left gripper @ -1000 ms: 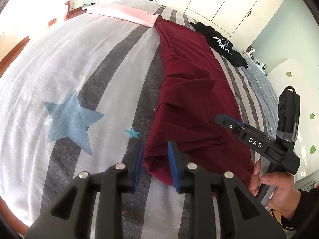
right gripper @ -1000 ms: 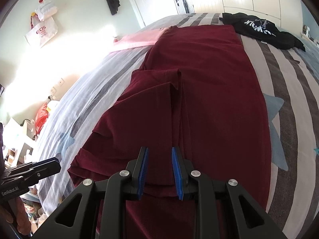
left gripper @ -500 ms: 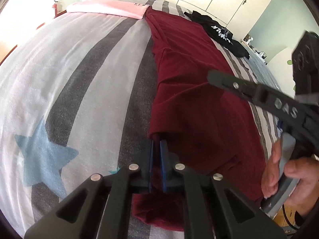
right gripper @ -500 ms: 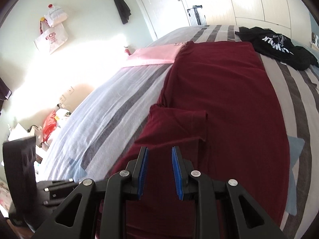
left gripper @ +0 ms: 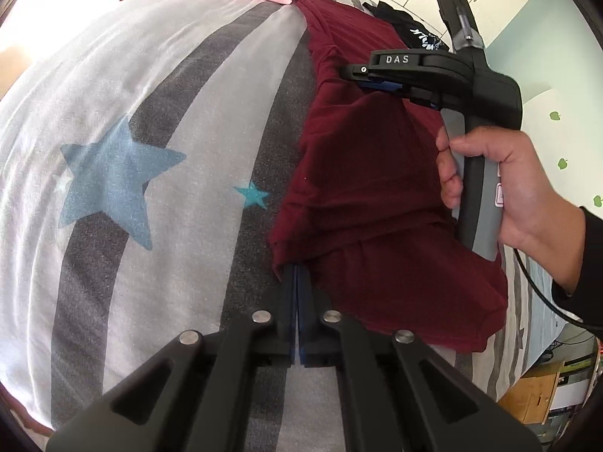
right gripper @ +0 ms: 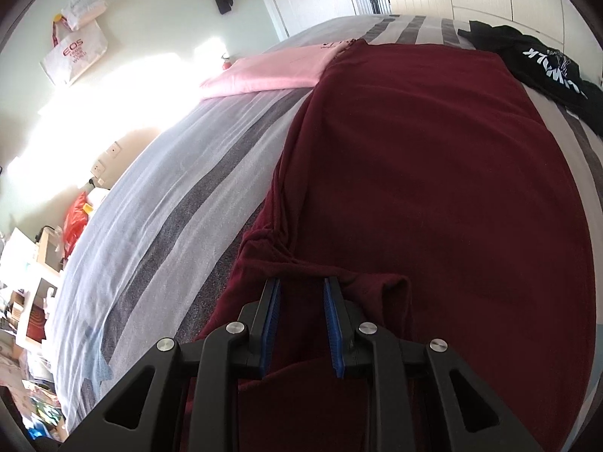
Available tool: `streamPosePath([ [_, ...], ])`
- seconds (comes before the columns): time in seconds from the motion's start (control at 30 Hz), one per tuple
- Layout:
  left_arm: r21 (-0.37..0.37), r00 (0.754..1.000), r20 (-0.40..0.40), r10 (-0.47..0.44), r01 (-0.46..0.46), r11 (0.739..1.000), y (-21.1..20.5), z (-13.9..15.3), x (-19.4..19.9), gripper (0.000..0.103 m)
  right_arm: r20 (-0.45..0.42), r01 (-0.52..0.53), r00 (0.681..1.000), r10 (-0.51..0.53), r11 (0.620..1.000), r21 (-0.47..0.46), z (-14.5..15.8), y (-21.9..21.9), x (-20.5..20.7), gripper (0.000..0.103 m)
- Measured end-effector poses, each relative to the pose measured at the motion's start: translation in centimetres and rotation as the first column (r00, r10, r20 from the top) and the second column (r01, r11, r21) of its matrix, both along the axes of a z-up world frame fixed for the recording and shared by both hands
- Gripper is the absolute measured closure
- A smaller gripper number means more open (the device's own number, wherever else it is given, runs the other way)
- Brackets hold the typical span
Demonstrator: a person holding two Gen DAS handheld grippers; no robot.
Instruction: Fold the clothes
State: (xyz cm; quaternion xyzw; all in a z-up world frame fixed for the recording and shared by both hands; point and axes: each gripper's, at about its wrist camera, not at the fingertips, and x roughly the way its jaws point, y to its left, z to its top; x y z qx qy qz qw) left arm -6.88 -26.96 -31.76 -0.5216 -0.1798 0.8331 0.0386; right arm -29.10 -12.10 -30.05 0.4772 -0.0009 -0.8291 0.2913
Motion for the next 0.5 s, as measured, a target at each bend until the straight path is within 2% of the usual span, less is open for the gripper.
streamPosePath([
  [0.1,0.001,0.997,-0.061,0.05,-0.05,0.999,-1.4,2.6,0.0,0.103,-0.019,0.032,0.999,-0.032,0.999,-0.013,0.4,1.2,0.3,0.083],
  [0.2,-0.011,0.988,-0.14,0.067,-0.07,0.998,-2.2,4.9,-1.7,0.103,-0.049,0.062,0.997,-0.064,0.997,-0.038,1.3,3.4,1.6,0.081],
  [0.37,-0.021,0.982,-0.188,-0.024,0.02,1.0,-1.4,5.1,-9.1,0.103,-0.029,0.091,0.995,-0.093,0.993,-0.068,1.7,6.1,4.3,0.081],
  [0.5,0.005,0.973,-0.209,-0.098,0.101,0.995,0.4,4.8,-15.2,0.103,-0.021,0.061,0.998,-0.062,0.997,-0.053,1.2,5.8,6.0,0.081],
])
